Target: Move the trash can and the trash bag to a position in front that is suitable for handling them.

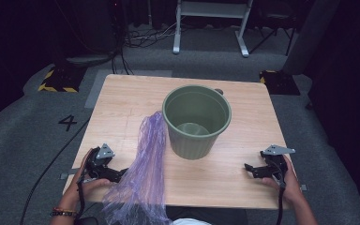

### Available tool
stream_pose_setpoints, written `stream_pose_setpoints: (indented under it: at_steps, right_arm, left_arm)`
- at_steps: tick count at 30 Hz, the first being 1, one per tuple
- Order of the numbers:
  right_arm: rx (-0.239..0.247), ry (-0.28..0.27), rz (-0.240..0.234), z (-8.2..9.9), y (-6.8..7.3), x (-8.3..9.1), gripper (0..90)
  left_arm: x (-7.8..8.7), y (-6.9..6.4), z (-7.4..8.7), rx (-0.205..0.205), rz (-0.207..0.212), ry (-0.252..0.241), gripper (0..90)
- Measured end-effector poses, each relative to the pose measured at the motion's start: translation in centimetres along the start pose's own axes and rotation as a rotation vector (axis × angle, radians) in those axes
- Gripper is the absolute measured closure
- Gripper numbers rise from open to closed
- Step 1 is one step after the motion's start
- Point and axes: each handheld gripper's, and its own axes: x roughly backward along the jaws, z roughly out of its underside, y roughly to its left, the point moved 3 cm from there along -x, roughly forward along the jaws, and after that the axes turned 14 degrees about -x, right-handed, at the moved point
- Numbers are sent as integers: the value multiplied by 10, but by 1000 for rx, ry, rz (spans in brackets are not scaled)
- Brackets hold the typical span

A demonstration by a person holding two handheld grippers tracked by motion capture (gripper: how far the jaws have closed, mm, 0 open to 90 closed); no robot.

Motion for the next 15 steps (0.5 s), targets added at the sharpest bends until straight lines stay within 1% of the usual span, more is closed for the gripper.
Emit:
stream_pose_setpoints:
  at_steps: [4,5,6,9,10,11,14,15]
  right_arm:
    - [5,-10,-9,0,0,1,125]
    - [5,-10,-9,0,0,1,125]
    - [9,-18,-11,-1,0,2,162]
    - [22,-21,-14,-1,1,2,182]
    - [33,-24,-10,-1,2,2,193]
    - [38,-27,-16,-1,4,2,200]
    - [57,-26,-22,-1,10,1,203]
    - [57,-26,-22,-1,10,1,203]
  left_arm:
    - [0,0,0,1,-2,0,2]
    - [0,0,0,1,-2,0,2]
    - [0,0,0,1,-3,0,2]
    - [0,0,0,1,-4,0,3]
    - [0,0,0,2,-3,1,3]
    - [0,0,0,1,-3,1,3]
    - [1,0,1,0,5,-4,12]
    - [1,0,1,0,5,-4,24]
